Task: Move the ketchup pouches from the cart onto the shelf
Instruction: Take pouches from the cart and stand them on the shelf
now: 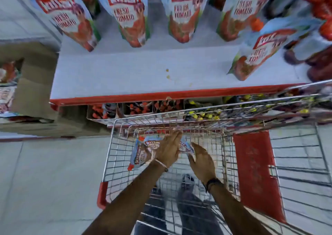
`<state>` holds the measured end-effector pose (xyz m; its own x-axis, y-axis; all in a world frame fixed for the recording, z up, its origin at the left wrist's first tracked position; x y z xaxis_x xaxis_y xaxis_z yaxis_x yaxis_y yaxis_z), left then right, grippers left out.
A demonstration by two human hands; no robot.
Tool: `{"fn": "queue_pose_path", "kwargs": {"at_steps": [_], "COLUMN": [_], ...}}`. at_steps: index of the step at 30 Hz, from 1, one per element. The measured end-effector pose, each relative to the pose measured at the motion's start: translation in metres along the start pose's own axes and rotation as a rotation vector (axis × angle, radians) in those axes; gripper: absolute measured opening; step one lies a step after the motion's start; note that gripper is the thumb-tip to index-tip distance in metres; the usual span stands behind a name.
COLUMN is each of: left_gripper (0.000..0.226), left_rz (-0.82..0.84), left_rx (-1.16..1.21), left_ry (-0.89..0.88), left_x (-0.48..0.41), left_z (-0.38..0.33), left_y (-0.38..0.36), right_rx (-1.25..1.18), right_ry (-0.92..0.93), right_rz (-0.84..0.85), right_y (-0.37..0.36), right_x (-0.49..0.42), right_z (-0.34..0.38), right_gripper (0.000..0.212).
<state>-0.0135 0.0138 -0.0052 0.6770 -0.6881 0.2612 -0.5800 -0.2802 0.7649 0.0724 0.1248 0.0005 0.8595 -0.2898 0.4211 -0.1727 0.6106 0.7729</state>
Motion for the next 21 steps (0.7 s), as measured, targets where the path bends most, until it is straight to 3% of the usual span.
{"fn": "queue_pose_path", "kwargs": {"at_steps": [5,8,11,15,18,21], "left_gripper": [0.066,0.048,0.024,0.017,0.018,0.017], "left_rz": [0.085,0.046,0.047,0.218,0.141,0.076], "left_rx": [-0.081,-0.121,-0.136,-0.22,-0.152,-0.1], "left_ry": [0.06,0.08,0.094,0.119,0.137,0.169], "left_x": [-0.028,-0.041,-0.05,-0.048,-0.036,-0.019], "left_z": [0.018,0.025,0.018,0.006,-0.005,-0.026], "left_y": [-0.027,-0.038,-0.03,-0.013,0.0,0.022], "right_rx": [0.092,0.156,0.219,0.274,0.321,0.329], "right_ry": [-0.001,0.015,0.015,0.034,0.076,0.138], "right_rz": [0.069,0.049,0.089,0.118,0.109,0.058], "right_y": [-0.022,-0.021,-0.017,-0.006,0.009,0.035], "right_x": [-0.025,-0.037,-0.044,-0.041,-0.032,-0.014], "right_z": [-0.012,-0.012,-0.015,-0.015,-0.013,-0.006], "right_gripper": [0.049,0.04,0.049,0.045,0.035,0.039]}}
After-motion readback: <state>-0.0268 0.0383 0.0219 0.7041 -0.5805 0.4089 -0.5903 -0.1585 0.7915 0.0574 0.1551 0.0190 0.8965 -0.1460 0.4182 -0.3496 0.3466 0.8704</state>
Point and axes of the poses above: each hand's wrist, its own x-axis away from the middle knuckle, its own y-axis out of the back of the hand, z = x × y, the point moved 2 cm from there along -x, towards the middle knuckle, and after that the axes turned 4 degrees about x, right-handed, at the moved point
